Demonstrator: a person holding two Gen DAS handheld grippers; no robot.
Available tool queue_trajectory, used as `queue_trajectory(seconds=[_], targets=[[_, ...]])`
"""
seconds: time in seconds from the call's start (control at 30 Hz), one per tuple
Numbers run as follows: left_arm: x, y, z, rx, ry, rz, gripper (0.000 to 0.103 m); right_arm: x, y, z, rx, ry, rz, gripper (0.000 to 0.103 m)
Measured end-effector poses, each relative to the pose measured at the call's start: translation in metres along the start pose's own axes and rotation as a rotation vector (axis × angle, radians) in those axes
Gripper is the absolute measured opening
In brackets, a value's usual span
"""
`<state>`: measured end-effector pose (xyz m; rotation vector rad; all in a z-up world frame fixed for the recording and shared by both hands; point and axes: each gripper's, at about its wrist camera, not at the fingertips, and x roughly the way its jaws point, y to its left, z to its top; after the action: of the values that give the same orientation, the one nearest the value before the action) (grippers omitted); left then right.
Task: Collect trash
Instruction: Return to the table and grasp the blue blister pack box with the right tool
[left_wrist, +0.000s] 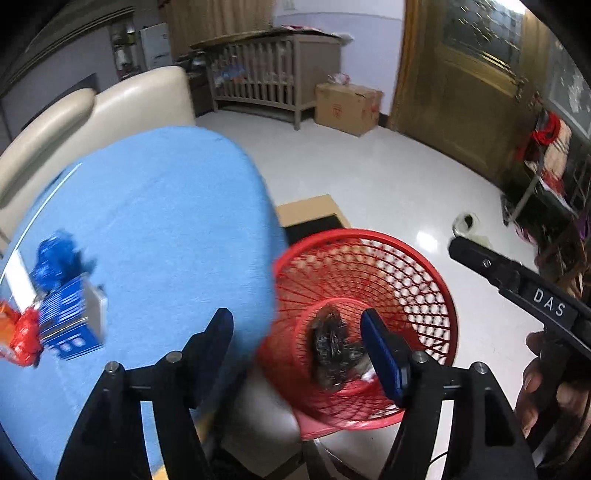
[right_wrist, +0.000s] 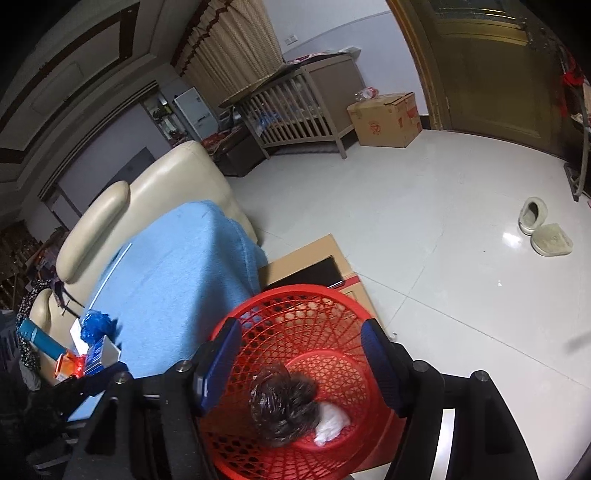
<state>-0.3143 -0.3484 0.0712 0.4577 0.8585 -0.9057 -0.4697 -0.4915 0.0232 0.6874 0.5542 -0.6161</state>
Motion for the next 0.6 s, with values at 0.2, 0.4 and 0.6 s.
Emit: queue_trajectory(seconds=[0.2, 0.4, 0.6], targets=[[-0.028, 0.059, -0.024, -0.109, -0.056, 0.078, 0.073, 0.011, 0.039, -0.013, -0.083, 0.048, 0.040, 0.071], [-0.058, 0.130, -0.064, -0.273, -0.096, 0.166, 0.074, 0.019, 0.097, -0.031, -0.208, 0.107, 0.091, 0.071], [-0.083, 0.195, -0.107, -0.434, -0.126, 0.260, 0.075, 0.026, 0.173, -0.055, -0.414, 0.169, 0.169, 0.074]])
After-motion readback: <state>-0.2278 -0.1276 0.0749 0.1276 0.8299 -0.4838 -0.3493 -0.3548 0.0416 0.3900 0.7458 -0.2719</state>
